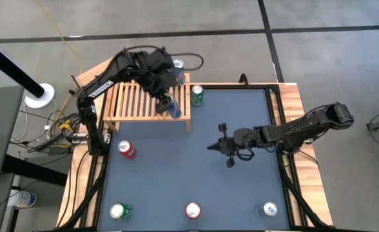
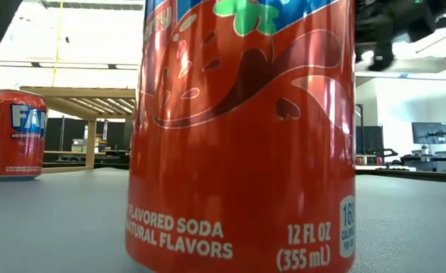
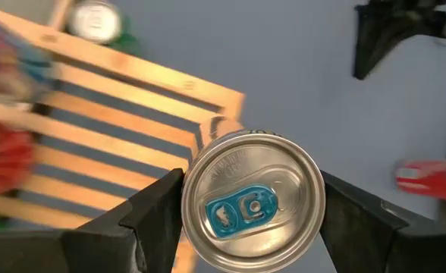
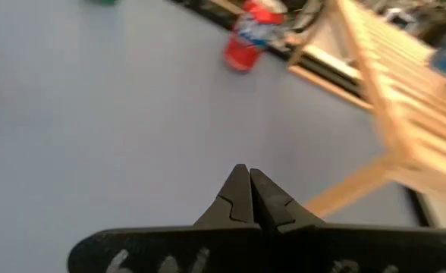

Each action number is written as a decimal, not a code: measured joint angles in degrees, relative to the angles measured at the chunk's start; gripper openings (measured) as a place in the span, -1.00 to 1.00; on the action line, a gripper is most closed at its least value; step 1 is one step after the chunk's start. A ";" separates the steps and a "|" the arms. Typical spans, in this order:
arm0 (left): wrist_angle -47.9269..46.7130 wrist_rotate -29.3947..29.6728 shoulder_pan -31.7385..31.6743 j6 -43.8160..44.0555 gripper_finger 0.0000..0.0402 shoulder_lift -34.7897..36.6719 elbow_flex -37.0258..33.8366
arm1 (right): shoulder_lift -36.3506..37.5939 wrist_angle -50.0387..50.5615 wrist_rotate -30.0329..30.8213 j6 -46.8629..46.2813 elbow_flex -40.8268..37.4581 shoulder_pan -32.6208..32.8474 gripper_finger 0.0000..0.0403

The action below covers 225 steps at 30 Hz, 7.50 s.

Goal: Place canned beverage on shelf
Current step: Put the top blue soda can on the shelf aligned with the other blue soda can

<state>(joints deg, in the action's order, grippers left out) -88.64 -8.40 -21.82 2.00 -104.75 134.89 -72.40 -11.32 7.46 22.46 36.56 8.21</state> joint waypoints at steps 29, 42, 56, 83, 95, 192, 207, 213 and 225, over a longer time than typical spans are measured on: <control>-1.15 1.41 -7.46 -9.66 0.24 -5.55 0.20 | -0.02 -11.93 -2.69 2.03 4.85 -21.05 -1.00; -1.29 2.44 -7.48 -10.39 0.28 -5.66 0.20 | -0.02 -11.87 -12.19 2.07 4.85 -26.50 -1.00; -1.49 4.62 -7.48 -9.95 0.38 -5.77 0.09 | -0.02 -11.57 -12.24 4.37 4.85 -26.73 -1.00; -1.36 5.86 -7.33 -9.69 0.44 -3.01 0.07 | -0.02 -11.40 -12.31 4.54 4.81 -26.73 -1.00; -1.38 9.79 -7.24 -3.97 0.44 2.26 0.07 | -0.02 -11.20 -12.28 4.42 4.81 -26.24 -1.00; 39.95 40.51 12.43 16.04 0.43 56.02 -80.43 | -36.52 -19.93 -14.63 -19.93 35.91 -29.07 0.17; 39.91 40.24 12.43 15.93 0.43 56.02 -80.43 | -29.39 -33.19 -5.24 -21.27 23.38 -29.65 0.05; 40.01 40.23 12.43 16.27 0.43 56.02 -80.43 | -30.01 -33.91 1.51 -21.24 22.62 -27.93 0.05; 40.17 40.41 12.43 17.22 0.43 56.02 -80.43 | -30.01 -24.50 9.46 -22.68 28.81 -26.53 0.05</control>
<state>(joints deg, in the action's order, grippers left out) -48.47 32.01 -9.39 19.22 -48.73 54.46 -102.41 -35.83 16.93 -0.21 65.37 -18.32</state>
